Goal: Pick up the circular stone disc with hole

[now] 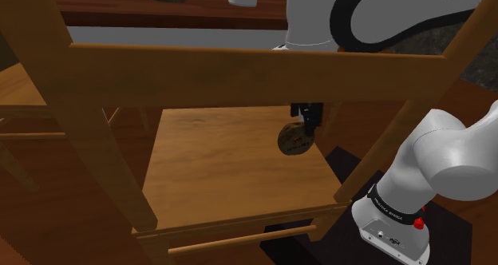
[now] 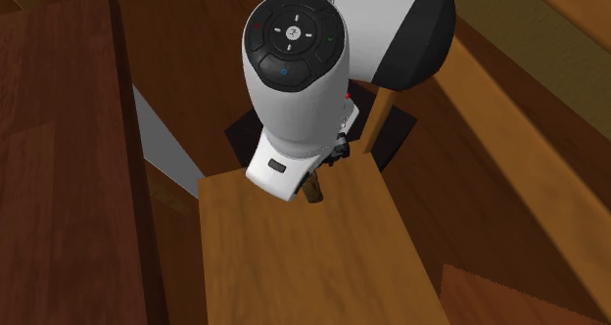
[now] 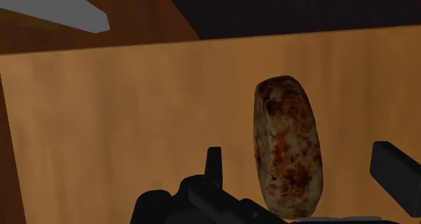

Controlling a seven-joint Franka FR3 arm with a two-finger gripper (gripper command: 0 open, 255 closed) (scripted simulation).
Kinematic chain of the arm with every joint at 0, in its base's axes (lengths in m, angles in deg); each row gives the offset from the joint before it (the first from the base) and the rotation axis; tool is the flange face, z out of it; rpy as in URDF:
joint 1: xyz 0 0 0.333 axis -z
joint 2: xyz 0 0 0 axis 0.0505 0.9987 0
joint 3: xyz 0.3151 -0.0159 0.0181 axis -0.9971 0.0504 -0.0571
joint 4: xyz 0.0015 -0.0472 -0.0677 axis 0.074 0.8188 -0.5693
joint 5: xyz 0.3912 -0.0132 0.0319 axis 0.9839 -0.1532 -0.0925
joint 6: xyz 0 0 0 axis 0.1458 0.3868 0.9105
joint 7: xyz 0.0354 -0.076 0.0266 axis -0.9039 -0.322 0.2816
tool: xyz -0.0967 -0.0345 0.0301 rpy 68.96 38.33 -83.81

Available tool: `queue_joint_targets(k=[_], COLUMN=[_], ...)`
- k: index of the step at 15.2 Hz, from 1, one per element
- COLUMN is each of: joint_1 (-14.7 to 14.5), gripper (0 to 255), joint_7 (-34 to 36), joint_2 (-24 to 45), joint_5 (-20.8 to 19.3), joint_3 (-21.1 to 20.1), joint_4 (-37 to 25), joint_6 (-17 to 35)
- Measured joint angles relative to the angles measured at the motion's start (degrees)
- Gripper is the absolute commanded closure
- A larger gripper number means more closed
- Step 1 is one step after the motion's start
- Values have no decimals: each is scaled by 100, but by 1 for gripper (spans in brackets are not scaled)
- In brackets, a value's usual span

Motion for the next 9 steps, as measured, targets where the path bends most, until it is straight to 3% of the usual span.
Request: queue_joint_targets(k=[6,7,9], joint_1=[-22,-22,-24], gripper=[0,255,255], joint_7=[-35,-36,-37], joint_2=[110,107,102], joint_5=[7,9,13], joint_3=[-12,-10,-9], joint_4=[336,348,358], joint_6=[446,454,453])
